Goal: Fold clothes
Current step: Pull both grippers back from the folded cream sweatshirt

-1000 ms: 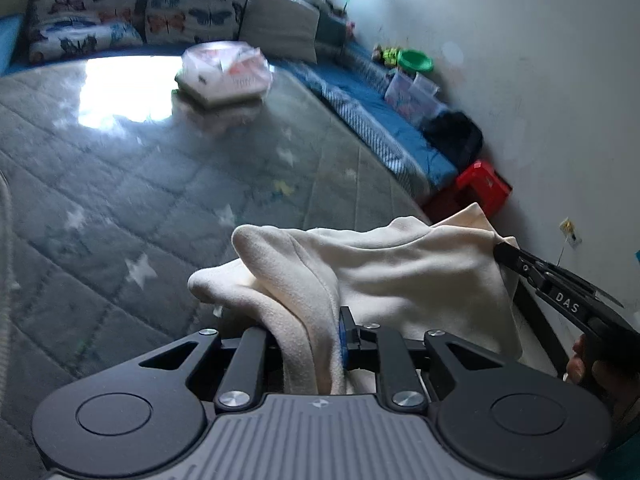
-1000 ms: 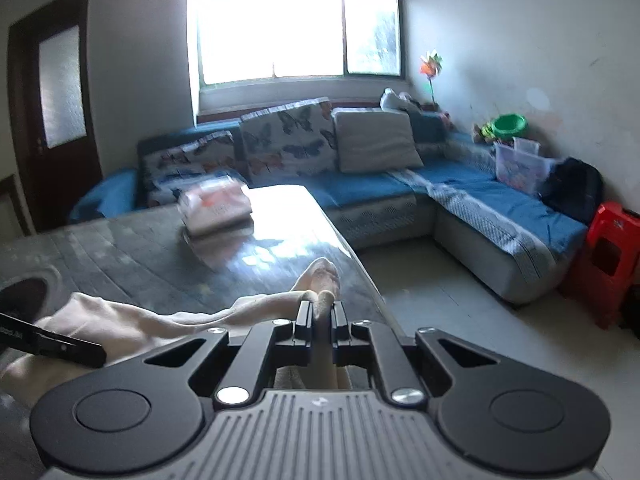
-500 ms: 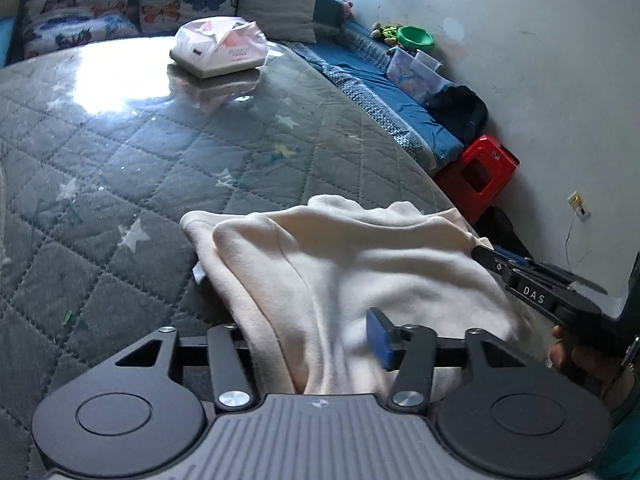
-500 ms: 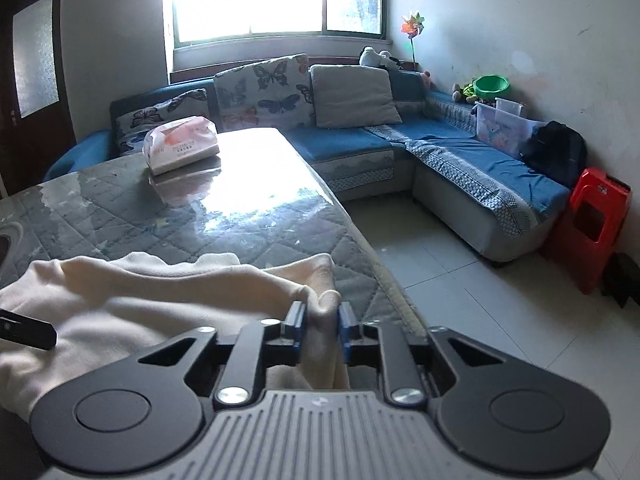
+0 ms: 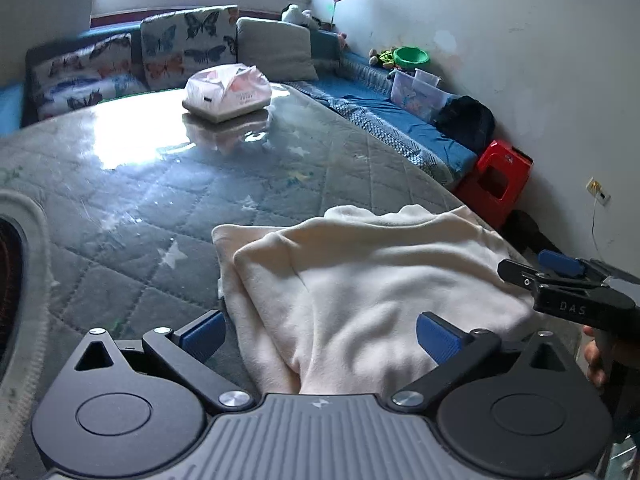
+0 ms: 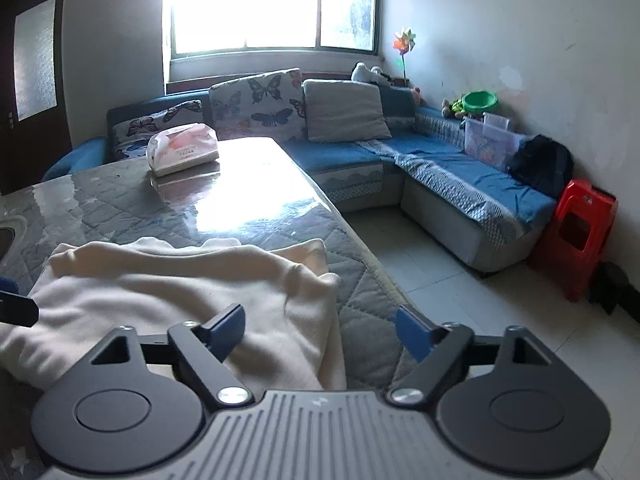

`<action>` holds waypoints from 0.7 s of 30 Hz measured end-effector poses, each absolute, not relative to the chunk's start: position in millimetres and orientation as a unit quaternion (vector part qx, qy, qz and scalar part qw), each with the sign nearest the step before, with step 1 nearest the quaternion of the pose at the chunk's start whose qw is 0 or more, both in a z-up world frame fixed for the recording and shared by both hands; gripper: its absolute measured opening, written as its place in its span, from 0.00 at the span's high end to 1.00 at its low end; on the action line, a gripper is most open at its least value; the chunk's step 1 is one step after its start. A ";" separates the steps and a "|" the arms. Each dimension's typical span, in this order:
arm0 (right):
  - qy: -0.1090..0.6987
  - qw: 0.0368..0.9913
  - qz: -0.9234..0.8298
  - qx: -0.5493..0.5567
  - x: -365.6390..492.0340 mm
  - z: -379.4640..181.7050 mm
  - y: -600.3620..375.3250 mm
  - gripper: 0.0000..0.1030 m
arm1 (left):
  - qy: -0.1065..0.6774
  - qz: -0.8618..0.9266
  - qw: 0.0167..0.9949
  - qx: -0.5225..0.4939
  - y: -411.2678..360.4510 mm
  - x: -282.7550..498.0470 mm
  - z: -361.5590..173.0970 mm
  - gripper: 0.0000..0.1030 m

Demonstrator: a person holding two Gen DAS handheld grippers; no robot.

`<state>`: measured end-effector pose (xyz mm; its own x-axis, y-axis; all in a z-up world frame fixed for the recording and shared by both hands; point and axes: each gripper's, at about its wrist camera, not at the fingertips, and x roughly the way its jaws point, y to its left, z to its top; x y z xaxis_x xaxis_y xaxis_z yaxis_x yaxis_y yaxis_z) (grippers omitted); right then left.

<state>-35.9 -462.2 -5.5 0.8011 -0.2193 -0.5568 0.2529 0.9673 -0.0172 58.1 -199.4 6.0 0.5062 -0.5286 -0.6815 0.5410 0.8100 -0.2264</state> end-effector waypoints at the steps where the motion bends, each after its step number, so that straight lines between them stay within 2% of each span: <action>1: 0.286 0.949 -0.125 0.030 -37.9 -5.6 -460.5 0.07 | 0.389 -0.307 0.869 0.010 -197.9 56.3 6.5 0.00; 2: 0.281 0.951 -0.126 0.031 -40.3 -5.5 -458.6 0.01 | 0.388 -0.306 0.869 0.012 -196.4 54.8 6.9 0.00; 3: 0.274 0.953 -0.129 0.032 -43.2 -5.2 -456.7 0.00 | 0.388 -0.305 0.869 0.013 -195.0 53.5 7.0 0.00; 14: 0.241 0.962 -0.129 0.024 -65.9 0.2 -435.6 0.00 | 0.385 -0.322 0.864 0.035 -187.4 32.6 9.8 0.00; 21: 0.223 0.969 -0.090 0.064 -76.8 -0.5 -423.8 0.00 | 0.354 -0.303 0.883 0.053 -182.4 17.4 15.8 0.00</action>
